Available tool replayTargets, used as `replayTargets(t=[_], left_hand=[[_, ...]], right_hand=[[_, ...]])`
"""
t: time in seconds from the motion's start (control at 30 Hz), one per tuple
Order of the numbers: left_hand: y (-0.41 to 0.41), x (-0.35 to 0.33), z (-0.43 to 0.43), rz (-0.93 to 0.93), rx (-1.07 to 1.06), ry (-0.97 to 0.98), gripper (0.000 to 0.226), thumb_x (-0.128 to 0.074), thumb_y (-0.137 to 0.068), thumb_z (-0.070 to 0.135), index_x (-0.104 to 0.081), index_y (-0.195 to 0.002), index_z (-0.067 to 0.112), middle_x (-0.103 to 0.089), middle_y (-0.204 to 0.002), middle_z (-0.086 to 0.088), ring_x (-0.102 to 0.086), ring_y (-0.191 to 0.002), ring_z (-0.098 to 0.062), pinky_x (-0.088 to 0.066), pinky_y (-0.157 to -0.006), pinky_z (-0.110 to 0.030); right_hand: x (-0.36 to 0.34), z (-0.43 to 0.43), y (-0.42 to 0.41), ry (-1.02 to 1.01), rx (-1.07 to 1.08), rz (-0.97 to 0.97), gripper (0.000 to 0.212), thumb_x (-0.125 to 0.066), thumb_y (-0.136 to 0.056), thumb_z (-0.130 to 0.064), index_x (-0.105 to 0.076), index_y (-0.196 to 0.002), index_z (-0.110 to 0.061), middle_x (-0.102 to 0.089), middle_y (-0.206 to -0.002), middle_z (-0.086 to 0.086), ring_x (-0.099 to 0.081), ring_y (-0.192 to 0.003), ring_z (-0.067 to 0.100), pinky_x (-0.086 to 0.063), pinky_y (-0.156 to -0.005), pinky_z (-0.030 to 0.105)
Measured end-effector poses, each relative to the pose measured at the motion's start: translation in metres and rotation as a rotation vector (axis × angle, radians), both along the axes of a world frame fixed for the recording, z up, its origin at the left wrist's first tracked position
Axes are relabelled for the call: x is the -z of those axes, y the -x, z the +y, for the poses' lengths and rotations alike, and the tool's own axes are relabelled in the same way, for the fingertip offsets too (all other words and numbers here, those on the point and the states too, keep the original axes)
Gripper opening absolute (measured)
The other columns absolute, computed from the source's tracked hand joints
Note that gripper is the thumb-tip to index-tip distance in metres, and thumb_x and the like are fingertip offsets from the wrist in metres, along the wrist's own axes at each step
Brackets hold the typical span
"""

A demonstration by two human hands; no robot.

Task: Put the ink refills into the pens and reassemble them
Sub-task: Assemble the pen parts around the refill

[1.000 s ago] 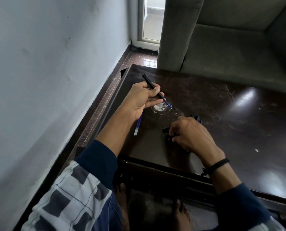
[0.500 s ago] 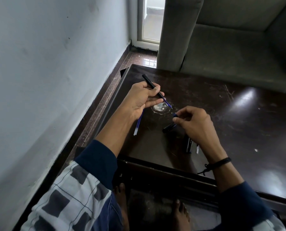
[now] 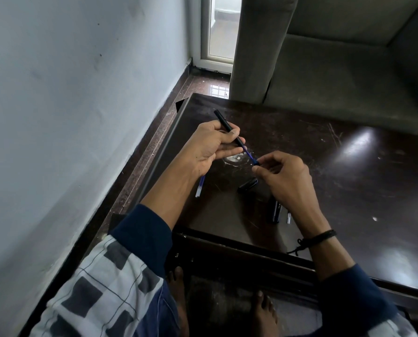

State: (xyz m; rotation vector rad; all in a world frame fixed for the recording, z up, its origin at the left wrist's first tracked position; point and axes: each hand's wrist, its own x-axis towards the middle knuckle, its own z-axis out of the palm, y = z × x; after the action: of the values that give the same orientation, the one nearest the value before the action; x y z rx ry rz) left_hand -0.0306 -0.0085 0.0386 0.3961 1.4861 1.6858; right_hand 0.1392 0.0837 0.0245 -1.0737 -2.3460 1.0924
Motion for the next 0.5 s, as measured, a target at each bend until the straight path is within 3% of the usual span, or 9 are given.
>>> replayTargets(t=[0.5], left_hand=[[-0.016,0.003,0.004,-0.003,0.060,0.052,0.014,-0.067,-0.094,0.002,-0.067,-0.108,0.003,-0.074,-0.108,-0.020,-0.077,-0.095,-0.025,-0.063,-0.074,-0.031]], right_hand=[[0.007,-0.002,0.004,-0.058,0.036,0.068,0.013,-0.073,-0.094,-0.027,-0.074,-0.107,-0.027,-0.068,-0.098,-0.009,-0.064,-0.086,0.006,-0.049,-0.064,0.022]])
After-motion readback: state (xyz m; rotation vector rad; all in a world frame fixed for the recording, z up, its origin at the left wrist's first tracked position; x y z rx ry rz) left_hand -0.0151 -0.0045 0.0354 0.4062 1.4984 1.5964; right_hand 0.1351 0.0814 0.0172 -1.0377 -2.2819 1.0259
